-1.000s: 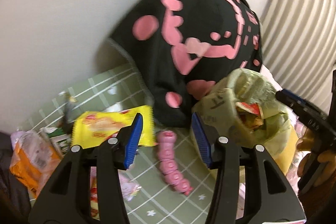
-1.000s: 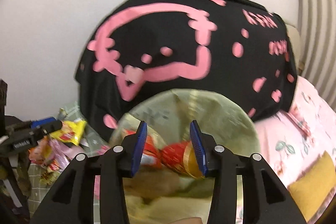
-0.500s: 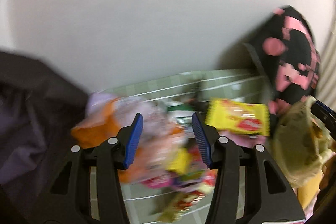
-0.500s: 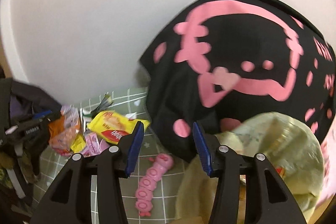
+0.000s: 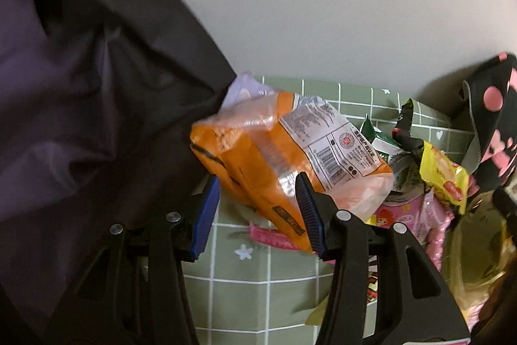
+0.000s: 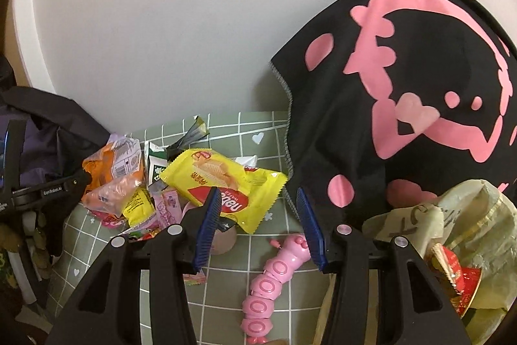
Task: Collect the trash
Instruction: 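Grasp the orange snack bag with the left tool while the right tool grasps the yellow nabati pack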
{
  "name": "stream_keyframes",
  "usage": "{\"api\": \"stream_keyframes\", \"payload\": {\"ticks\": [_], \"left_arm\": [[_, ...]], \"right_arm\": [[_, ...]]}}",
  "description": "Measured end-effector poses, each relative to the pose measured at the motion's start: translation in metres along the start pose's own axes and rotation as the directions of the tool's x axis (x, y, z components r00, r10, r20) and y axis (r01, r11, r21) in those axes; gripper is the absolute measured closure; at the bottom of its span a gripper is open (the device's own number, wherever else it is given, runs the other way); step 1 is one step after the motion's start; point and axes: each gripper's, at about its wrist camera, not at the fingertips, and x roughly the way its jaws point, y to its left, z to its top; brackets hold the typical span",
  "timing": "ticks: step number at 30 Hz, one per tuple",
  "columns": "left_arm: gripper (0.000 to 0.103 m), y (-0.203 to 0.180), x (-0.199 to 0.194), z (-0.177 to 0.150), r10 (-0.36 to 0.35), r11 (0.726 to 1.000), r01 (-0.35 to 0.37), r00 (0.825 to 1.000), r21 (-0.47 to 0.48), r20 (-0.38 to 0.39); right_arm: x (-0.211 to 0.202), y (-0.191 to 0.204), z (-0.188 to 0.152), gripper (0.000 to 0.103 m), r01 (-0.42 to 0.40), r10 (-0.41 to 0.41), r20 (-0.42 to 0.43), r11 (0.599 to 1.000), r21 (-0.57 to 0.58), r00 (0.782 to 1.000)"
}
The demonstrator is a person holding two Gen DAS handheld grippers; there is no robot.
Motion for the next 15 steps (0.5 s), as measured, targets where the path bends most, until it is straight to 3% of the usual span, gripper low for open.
{"api": "stream_keyframes", "payload": {"ticks": [5, 8, 12, 15], "left_arm": [[0.057, -0.002, 0.016, -0.001, -0.067, 0.996, 0.064, 0.997, -0.055, -0.042], [0.058, -0.007, 0.027, 0.002, -0.059, 0.997, 0.055, 0.995, -0.049, -0.077], [0.09, -0.014, 0.03, 0.003, -0.043, 0.999, 0.043, 0.993, -0.008, -0.112], [0.095, -0.019, 0.021, 0.005, -0.071, 0.997, 0.073, 0.993, 0.027, -0.093]], "right_arm": [[0.01, 0.007, -0.003, 0.057, 0.009, -0.009, -0.025, 1.0, -0.011, 1.0], [0.013, 0.008, -0.005, 0.057, 0.004, -0.004, -0.036, 1.0, -0.007, 0.999], [0.016, 0.01, -0.004, 0.057, -0.015, 0.014, -0.04, 1.0, -0.011, 0.999], [0.022, 0.012, -0.005, 0.057, -0.04, 0.039, -0.047, 0.999, -0.026, 0.998]]}}
